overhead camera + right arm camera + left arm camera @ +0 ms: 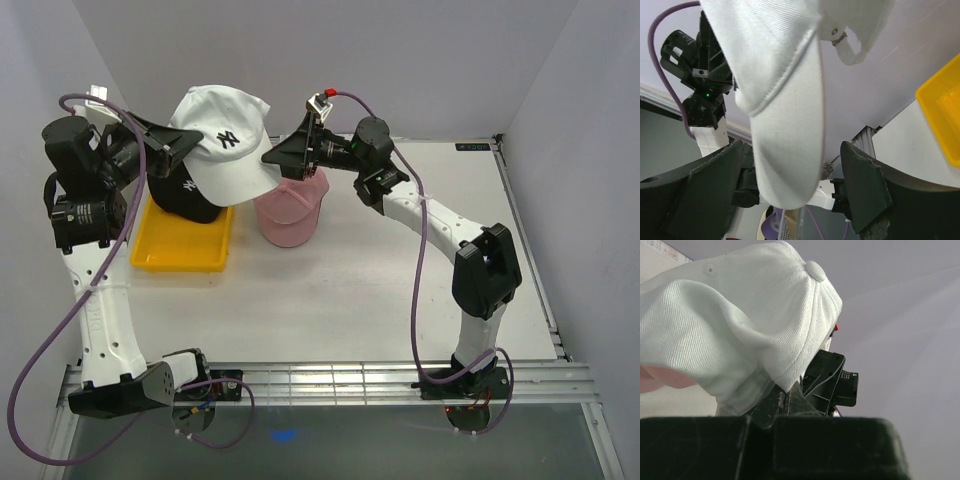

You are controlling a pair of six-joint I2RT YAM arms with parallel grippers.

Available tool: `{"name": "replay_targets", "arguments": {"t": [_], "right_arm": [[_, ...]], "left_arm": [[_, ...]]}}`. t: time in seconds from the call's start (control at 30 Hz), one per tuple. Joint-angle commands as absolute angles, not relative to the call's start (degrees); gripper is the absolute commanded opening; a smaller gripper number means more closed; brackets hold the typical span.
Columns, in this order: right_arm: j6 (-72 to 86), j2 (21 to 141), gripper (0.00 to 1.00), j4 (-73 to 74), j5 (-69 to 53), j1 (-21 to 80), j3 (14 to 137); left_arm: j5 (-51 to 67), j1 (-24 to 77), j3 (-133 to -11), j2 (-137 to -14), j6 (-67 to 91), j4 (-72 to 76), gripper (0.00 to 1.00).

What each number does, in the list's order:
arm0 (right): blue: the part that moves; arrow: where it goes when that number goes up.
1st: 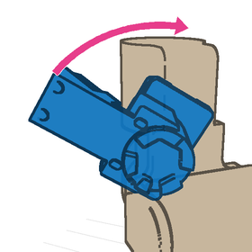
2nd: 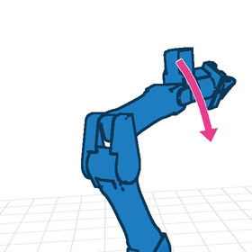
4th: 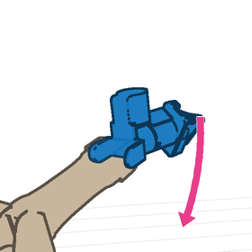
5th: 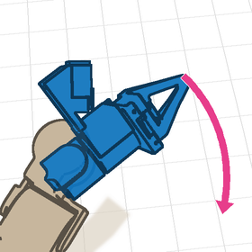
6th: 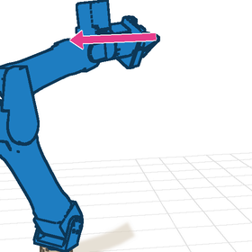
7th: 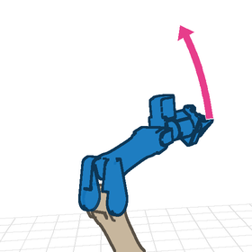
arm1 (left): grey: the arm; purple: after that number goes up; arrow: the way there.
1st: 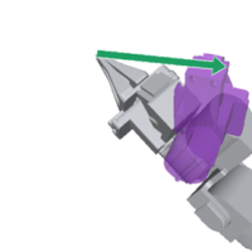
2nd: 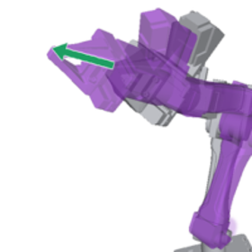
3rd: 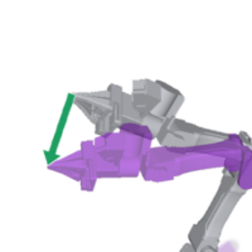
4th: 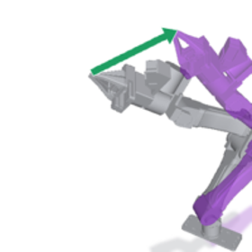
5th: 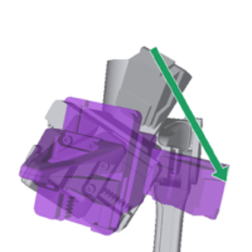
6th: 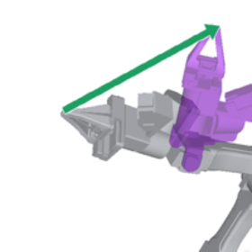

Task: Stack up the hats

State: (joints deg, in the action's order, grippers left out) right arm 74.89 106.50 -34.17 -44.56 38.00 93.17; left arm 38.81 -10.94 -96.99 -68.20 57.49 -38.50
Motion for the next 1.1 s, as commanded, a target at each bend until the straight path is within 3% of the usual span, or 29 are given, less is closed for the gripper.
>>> {"name": "replay_targets", "arguments": {"t": [0.0,0.17,0.23,0.53,0.67,0.7,0.8,0.83,0.87,0.97,1.07], "right_arm": [[77.8,105.2,0.82,-41.5,-43.9,38.4,94.0],[76.8,103.5,0.61,-40.4,-43.8,38.4,93.2],[76.6,103.2,0.47,-40.2,-43.9,38.4,93.0],[80.0,101.7,0.08,-42.4,-44.7,38.1,91.3],[87.2,102.4,0.08,-47.3,-42.3,37.1,92.0],[88.7,103.2,0.08,-48.2,-40.6,36.6,92.5],[94.5,104.4,0.08,-49.2,-36.1,35.7,94.5],[94.5,104.8,0.08,-49.3,-35.0,35.5,95.0],[96.5,105.2,0.08,-49.4,-33.9,35.3,96.3],[100.4,106.4,0.08,-49.7,-29.5,34.4,97.5],[104.1,109.3,0.08,-52.3,-26.1,33.1,98.6]], "left_arm": [[39.2,-10.5,-96.0,-66.2,57.4,-37.0,0.00],[37.8,-9.1,-92.4,-66.7,57.8,-34.7,0.00],[36.4,-8.2,-92.1,-67.7,57.8,-34.1,0.00],[35.4,-4.3,-99.0,-76.3,58.2,-31.5,0.00],[38.5,-3.2,-106.4,-83.4,58.3,-30.9,0.01],[39.3,-3.1,-108.0,-84.6,58.7,-30.7,0.08],[40.9,-3.2,-116.8,-91.0,59.4,-30.1,0.51],[41.4,-3.2,-116.8,-92.2,59.8,-30.1,0.51],[41.7,-3.2,-119.7,-93.2,60.2,-30.0,0.60],[40.8,-3.2,-120.8,-94.0,60.9,-28.7,0.69],[38.9,-3.3,-117.8,-92.1,59.2,-28.9,0.71]]}}
